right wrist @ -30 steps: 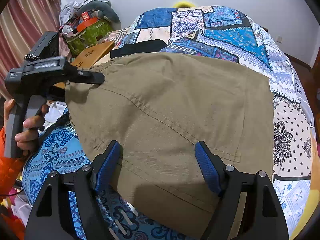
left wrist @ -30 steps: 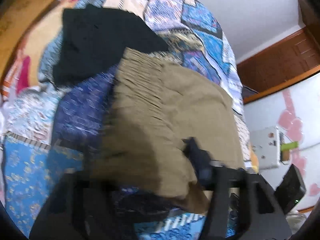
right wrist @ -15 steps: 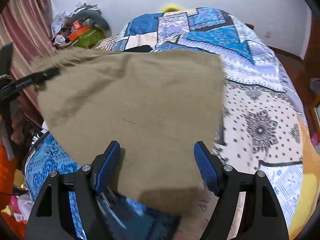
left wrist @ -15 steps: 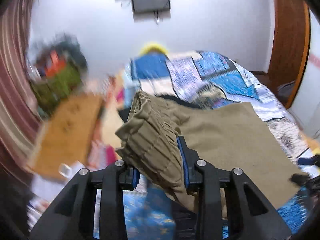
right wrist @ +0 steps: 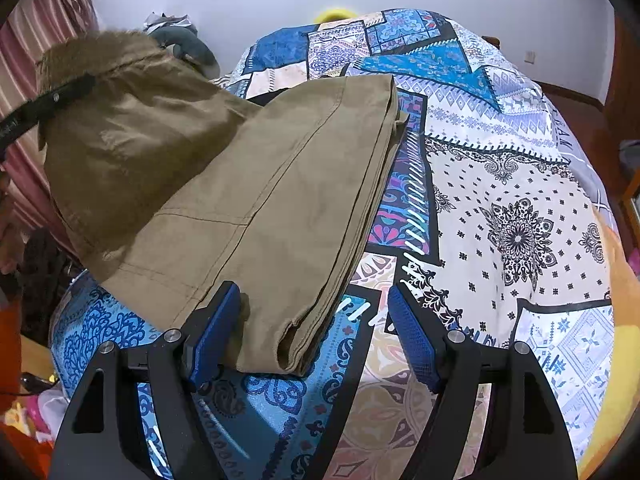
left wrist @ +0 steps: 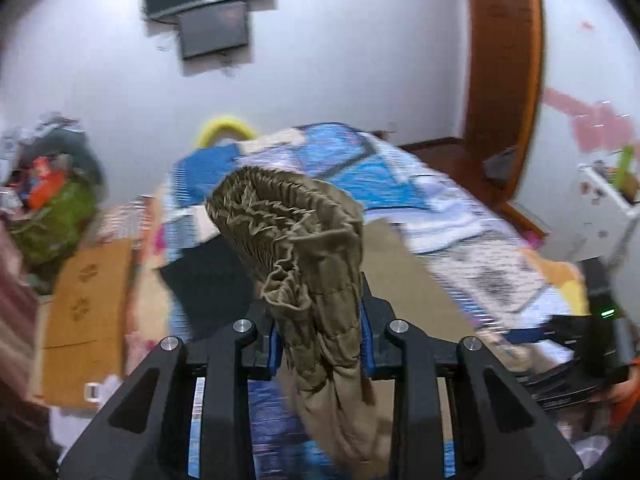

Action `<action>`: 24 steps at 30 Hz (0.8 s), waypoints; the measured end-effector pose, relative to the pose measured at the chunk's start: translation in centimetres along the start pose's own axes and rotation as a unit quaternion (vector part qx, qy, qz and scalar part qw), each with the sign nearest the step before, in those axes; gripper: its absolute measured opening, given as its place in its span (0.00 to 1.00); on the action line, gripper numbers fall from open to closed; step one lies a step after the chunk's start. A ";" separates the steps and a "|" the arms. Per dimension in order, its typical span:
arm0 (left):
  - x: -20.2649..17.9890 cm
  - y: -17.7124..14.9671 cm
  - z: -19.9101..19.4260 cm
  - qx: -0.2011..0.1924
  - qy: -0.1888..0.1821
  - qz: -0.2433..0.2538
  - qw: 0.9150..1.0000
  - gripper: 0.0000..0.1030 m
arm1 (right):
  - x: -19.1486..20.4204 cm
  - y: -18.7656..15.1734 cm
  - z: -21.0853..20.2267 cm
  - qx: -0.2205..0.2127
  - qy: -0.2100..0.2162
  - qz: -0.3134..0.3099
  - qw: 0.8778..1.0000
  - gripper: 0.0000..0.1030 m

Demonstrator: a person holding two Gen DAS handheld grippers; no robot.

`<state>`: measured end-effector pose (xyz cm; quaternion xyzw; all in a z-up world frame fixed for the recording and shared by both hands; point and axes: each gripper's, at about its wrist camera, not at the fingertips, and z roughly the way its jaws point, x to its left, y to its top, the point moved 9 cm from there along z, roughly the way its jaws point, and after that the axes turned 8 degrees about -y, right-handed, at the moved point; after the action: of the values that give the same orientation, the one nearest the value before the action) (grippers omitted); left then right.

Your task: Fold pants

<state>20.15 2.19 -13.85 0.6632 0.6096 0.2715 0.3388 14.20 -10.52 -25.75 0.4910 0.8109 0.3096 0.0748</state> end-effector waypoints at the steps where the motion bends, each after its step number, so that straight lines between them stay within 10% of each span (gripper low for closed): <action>1: -1.0 0.2 0.4 0.008 -0.026 -0.001 1.000 0.29 | 0.0 0.0 0.0 -0.001 0.001 0.000 1.000 0.71; 12: -7.9 -2.3 3.9 0.097 -0.135 0.012 0.986 0.30 | -0.1 0.0 0.1 -0.010 0.009 0.007 1.000 0.71; 16: -9.2 -2.8 4.1 0.111 -0.141 0.028 0.983 0.64 | -0.1 0.1 0.1 -0.013 0.009 0.010 1.000 0.71; 24: -5.4 -0.7 1.9 0.063 -0.093 0.024 0.993 0.84 | -0.4 -0.1 -1.7 -0.031 -0.020 0.006 0.999 0.71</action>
<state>20.57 -3.41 -15.29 0.7203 0.5752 0.1781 0.3444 13.61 -11.64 -24.50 0.4991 0.7965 0.3249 0.1046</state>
